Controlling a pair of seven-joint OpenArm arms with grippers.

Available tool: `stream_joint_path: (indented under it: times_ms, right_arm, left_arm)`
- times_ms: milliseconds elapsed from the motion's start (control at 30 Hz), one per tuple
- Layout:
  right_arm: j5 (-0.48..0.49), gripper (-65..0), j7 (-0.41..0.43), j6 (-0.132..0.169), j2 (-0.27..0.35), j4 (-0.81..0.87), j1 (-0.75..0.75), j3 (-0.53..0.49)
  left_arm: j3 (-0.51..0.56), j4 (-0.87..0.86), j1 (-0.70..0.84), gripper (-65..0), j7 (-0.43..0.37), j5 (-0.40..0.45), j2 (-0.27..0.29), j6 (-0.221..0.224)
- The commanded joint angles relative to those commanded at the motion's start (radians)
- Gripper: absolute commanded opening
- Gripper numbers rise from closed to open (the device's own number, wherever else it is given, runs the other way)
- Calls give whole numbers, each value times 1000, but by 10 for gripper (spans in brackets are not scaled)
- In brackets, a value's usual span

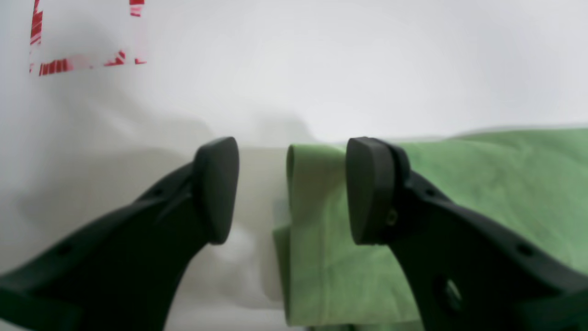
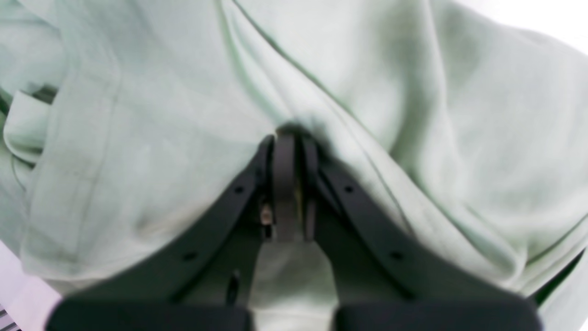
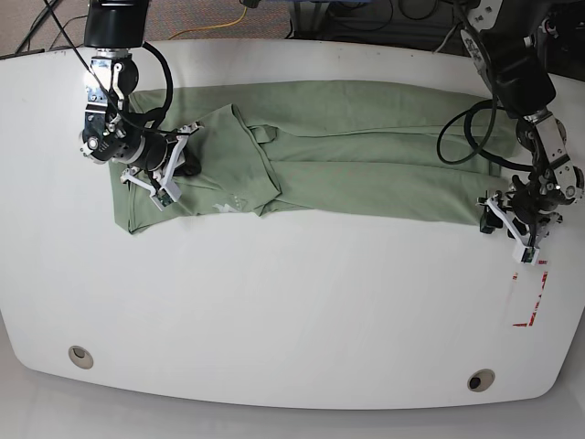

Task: Layout the t-shirt on the table in an organized manner, then fold the t-shirt properly
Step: 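Slide the left gripper along the strip end, pulling the fabric taut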

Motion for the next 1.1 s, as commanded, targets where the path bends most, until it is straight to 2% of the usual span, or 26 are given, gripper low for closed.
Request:
stream_joint_path:
  times_ms: [233, 633, 867, 1100]
  right_arm:
    - [0, -623, 0, 0, 0, 0, -2, 0]
    - [0, -623, 0, 0, 0, 0, -3, 0]
    - [0, -623, 0, 0, 0, 0, -3, 0]
    - [0, -623, 0, 0, 0, 2, -3, 0]
  left_arm:
    - [2, -14, 6, -303, -28, 0, 0, 0]
    - [2, -14, 11, -314, -31, 0, 0, 0]
    - [2, -14, 11, -456, -31, 2, 0, 0]
    - [2, -14, 11, -562, -29, 3, 0, 0]
